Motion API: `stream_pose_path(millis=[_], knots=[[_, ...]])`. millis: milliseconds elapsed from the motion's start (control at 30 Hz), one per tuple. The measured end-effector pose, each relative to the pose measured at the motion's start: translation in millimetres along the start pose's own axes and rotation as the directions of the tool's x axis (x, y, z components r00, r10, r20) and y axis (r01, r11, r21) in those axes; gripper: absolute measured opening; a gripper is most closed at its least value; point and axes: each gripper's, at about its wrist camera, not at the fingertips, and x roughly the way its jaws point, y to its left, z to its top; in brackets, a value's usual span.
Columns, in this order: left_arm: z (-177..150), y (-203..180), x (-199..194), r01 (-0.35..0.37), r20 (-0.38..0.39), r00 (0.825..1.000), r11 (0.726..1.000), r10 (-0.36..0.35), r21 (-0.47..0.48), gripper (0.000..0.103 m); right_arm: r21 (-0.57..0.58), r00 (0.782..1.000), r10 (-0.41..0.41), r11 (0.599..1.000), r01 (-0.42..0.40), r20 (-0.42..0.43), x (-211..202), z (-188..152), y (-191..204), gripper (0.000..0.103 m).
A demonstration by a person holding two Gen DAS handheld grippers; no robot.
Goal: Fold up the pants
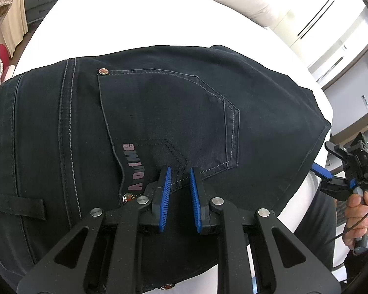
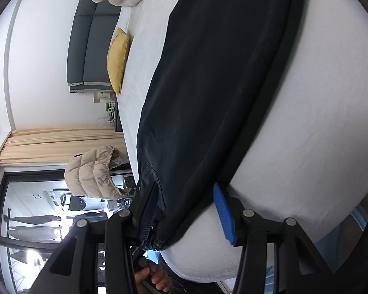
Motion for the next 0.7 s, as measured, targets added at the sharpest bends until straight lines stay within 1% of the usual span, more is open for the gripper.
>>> stream_pose_path(millis=[100, 167, 200, 233, 267, 300, 433, 533, 600, 700], knots=[[1.8, 1.2, -1.0, 0.004, -0.001, 1.000, 1.000, -0.004, -0.004, 0.016, -0.002, 1.000, -0.002, 1.000, 0.002, -0.004, 4.1, 1.5, 1.2, 0.051], [2.8, 2.1, -2.1, 0.003, -0.002, 1.000, 1.000, -0.003, -0.003, 0.016, 0.014, 1.000, 0.006, 1.000, -0.006, -0.019, 8.5, 5.6, -1.3, 0.047], [3.0, 2.1, -2.2, 0.002, -0.002, 1.000, 1.000, -0.002, -0.003, 0.016, 0.019, 1.000, 0.008, 1.000, -0.007, -0.021, 6.8, 5.0, -4.2, 0.041], [3.2, 1.8, -2.0, 0.002, -0.002, 1.000, 1.000, -0.002, -0.003, 0.016, 0.025, 1.000, 0.003, 1.000, -0.002, -0.023, 9.3, 6.1, -6.2, 0.031], [3.2, 2.2, -2.5, 0.002, -0.003, 1.000, 1.000, -0.002, -0.003, 0.016, 0.032, 1.000, -0.005, 0.999, 0.006, -0.025, 11.5, 6.9, -7.6, 0.024], [3.1, 1.9, -2.2, 0.003, -0.003, 1.000, 1.000, -0.003, -0.002, 0.016, 0.036, 1.000, -0.011, 0.999, 0.012, -0.027, 13.6, 7.9, -8.5, 0.007], [6.1, 0.5, -2.7, 0.006, -0.013, 1.000, 1.000, -0.006, 0.005, 0.016, 0.050, 0.999, -0.033, 0.998, 0.033, -0.012, 8.7, 3.8, -17.4, 0.003], [6.2, 4.0, -5.3, 0.019, -0.017, 1.000, 1.000, -0.019, -0.001, 0.016, 0.070, 1.000, -0.016, 0.997, 0.016, 0.001, 1.8, -3.4, -23.9, 0.003], [5.9, 7.3, -5.7, 0.031, -0.014, 0.999, 0.999, -0.032, -0.013, 0.016, 0.058, 1.000, -0.009, 0.998, 0.009, -0.001, 1.0, -5.5, -28.1, 0.003], [6.0, 9.0, -6.1, 0.033, -0.014, 0.999, 0.999, -0.034, -0.015, 0.016, 0.022, 1.000, -0.007, 1.000, 0.007, -0.001, -0.3, -0.8, -23.1, 0.004]])
